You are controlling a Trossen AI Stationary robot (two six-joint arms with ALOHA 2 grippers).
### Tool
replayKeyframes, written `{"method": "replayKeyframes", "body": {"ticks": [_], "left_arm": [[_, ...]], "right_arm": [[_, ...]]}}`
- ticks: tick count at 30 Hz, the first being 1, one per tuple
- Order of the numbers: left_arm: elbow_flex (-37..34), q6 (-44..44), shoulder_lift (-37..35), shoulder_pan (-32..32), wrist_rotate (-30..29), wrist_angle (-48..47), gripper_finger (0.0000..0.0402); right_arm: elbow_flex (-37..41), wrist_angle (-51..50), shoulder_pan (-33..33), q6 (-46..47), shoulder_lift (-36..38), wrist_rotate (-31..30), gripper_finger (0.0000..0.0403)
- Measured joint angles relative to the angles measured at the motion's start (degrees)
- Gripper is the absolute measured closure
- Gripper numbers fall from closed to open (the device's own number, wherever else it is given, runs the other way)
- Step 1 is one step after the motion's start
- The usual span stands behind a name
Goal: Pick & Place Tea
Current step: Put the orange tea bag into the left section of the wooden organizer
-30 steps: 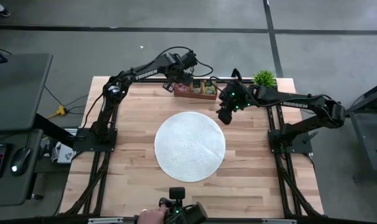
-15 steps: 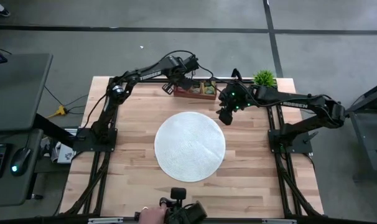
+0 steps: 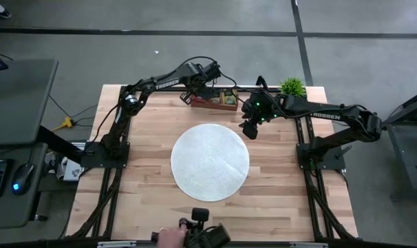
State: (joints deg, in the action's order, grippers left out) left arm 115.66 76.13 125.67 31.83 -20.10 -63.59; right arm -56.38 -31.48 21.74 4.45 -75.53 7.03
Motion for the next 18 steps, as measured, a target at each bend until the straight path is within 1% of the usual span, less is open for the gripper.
{"method": "replayKeyframes", "body": {"ticks": [6, 9, 14, 18], "left_arm": [[0.0, -0.1, 0.0, -0.1, -0.4, 0.6, 0.04], [0.0, -0.2, 0.0, -0.1, -0.5, 0.5, 0.039], [0.0, -1.5, 0.0, 0.0, -0.6, 0.3, 0.0346], [0.0, -1.6, 0.0, 0.0, -3.1, 0.6, 0.0299]], "right_arm": [[0.0, 0.0, 0.0, 0.0, 0.0, 0.3, 0.0194], [0.0, 0.0, 0.0, 0.0, 0.0, 0.6, 0.0194], [0.0, -0.9, 0.0, -0.4, 0.0, 0.8, 0.0194], [0.0, -2.0, 0.0, -0.7, 0.0, 0.8, 0.0194]]}}
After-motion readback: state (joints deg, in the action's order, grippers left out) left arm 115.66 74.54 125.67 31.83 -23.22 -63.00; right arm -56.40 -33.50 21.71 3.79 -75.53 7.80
